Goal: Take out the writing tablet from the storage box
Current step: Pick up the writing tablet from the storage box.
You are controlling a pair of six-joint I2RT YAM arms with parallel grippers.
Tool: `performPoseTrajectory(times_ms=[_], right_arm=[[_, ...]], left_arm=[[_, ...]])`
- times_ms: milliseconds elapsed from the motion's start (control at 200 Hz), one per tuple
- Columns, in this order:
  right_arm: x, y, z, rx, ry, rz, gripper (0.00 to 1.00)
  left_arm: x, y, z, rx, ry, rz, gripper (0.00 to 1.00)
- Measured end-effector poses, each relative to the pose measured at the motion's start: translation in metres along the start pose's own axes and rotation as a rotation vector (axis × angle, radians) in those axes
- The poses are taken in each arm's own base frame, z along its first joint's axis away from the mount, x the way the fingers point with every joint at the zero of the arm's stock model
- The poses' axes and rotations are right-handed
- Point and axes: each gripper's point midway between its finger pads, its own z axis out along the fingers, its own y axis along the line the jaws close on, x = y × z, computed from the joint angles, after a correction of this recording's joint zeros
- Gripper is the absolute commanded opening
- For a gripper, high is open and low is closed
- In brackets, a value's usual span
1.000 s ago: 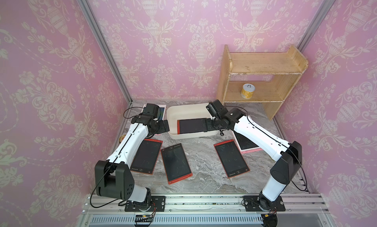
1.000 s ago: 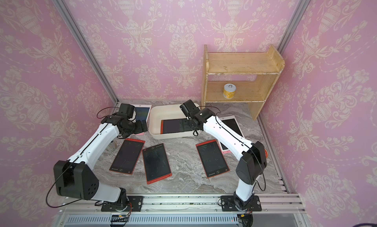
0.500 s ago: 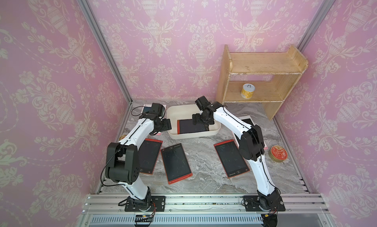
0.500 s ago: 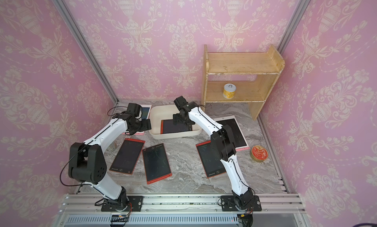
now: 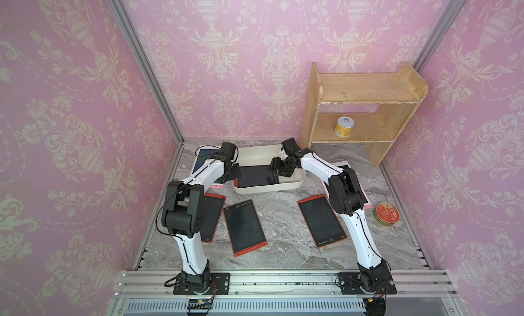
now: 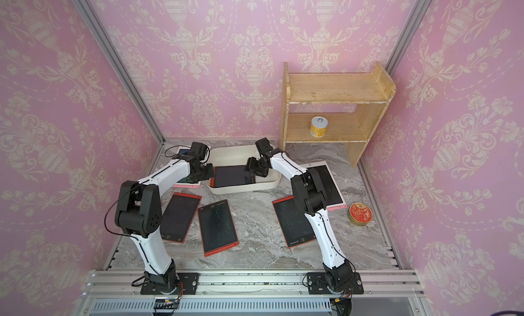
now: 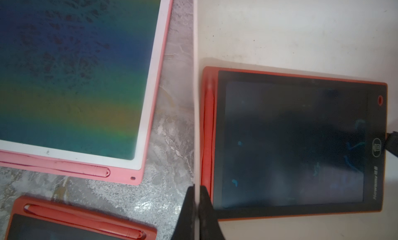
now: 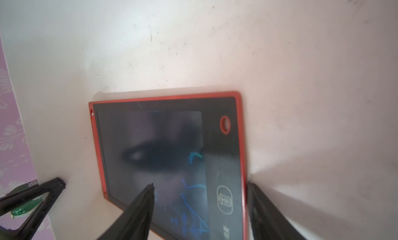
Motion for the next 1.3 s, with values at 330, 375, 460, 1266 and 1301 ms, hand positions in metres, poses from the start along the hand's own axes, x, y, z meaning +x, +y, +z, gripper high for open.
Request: performPoseTrajectory(times_ms=[330, 375, 460, 1266, 1301], right_arm=[[0.004, 0.014, 0.007, -0.068, 0.035, 0.003, 0.77], [0.004, 0.016, 0.008, -0.083, 0.038, 0.005, 0.73], [0.004, 0.022, 0.01, -0.125, 0.044, 0.019, 0.71], [0.011, 0.073, -0.005, -0.526, 0.079, 0.215, 0.69], [0.011, 0.074, -0.007, -0.534, 0.079, 0.222, 0.69]], left_arm=[[-0.005, -0.014, 0.007, -0.005, -0.006, 0.042, 0.0], [-0.005, -0.015, 0.006, -0.006, -0.004, 0.045, 0.0], [-0.004, -0.014, 0.006, -0.01, 0.003, 0.046, 0.0], [-0.004, -0.011, 0.005, -0.029, 0.005, 0.047, 0.0], [-0.004, -0.011, 0.005, -0.029, 0.005, 0.047, 0.0]])
